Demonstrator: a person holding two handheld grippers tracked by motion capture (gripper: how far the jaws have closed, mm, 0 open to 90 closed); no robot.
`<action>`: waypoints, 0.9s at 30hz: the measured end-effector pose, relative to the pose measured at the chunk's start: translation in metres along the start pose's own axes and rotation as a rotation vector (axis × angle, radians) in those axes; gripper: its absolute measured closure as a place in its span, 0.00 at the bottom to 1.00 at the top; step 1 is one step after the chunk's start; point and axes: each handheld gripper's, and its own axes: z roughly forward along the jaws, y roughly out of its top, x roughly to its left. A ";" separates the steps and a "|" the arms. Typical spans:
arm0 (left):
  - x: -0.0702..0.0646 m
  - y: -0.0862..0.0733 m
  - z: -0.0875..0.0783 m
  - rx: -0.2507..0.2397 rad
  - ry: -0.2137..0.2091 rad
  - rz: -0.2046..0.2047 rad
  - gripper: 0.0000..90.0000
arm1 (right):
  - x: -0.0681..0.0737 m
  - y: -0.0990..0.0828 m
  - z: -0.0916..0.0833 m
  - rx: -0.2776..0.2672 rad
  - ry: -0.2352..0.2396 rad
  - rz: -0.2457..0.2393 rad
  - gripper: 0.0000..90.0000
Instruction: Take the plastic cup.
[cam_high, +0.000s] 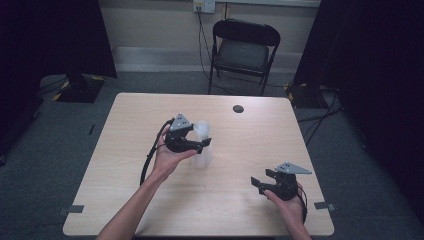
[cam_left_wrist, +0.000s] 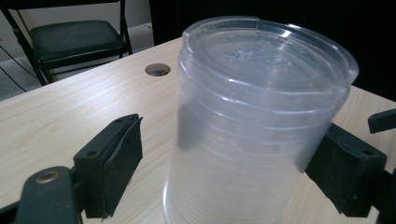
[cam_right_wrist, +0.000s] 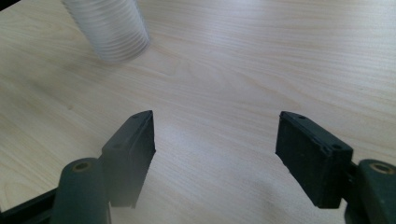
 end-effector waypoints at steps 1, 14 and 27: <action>0.000 0.000 0.000 0.000 0.000 0.000 0.18 | 0.000 0.000 0.000 0.000 0.001 0.000 0.31; 0.000 -0.004 0.008 0.017 -0.001 0.019 0.22 | 0.000 -0.003 -0.001 0.004 -0.001 0.006 0.31; 0.000 -0.003 0.007 -0.006 -0.025 0.030 0.36 | 0.000 -0.004 -0.003 0.005 -0.005 0.009 0.31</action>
